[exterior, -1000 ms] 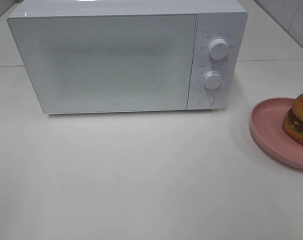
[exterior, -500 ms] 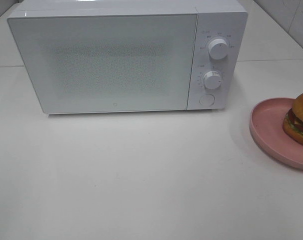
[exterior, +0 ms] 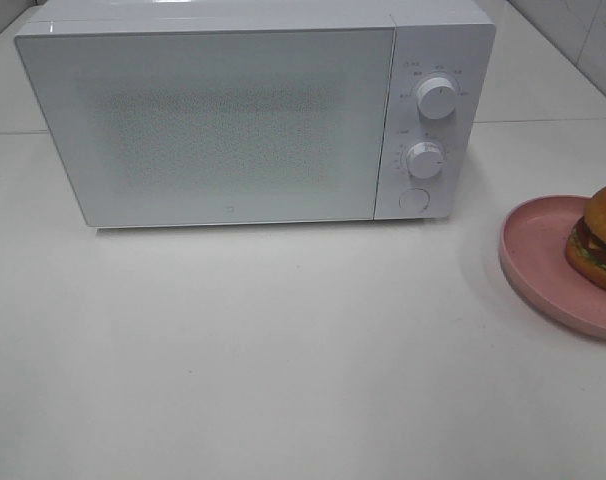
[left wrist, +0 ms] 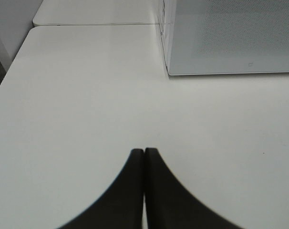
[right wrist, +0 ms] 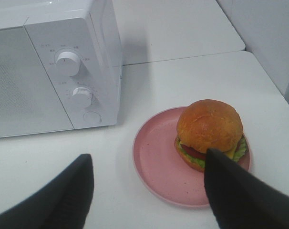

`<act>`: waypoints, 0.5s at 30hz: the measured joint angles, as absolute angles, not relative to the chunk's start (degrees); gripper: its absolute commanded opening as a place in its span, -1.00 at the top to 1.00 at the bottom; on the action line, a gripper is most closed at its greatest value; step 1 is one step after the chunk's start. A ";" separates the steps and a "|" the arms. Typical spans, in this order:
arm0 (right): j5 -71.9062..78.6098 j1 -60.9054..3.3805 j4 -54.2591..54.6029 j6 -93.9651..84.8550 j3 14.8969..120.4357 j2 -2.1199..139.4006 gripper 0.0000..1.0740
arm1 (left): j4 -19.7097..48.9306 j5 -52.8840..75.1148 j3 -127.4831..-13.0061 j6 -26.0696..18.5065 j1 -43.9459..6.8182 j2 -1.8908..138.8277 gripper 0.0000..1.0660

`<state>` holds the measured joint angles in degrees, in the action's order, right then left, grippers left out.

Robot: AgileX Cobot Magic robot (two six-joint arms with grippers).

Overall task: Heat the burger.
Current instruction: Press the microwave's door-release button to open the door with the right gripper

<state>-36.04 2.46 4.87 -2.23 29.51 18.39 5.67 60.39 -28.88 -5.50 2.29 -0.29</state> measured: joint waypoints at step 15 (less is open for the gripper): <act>-18.56 2.46 4.93 -2.23 29.51 43.89 0.30 | 5.67 60.39 -28.88 -5.50 2.29 -0.29 1.00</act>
<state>-18.56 2.46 4.93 -2.23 29.51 43.89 5.67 60.39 -28.88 -5.50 2.29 -0.29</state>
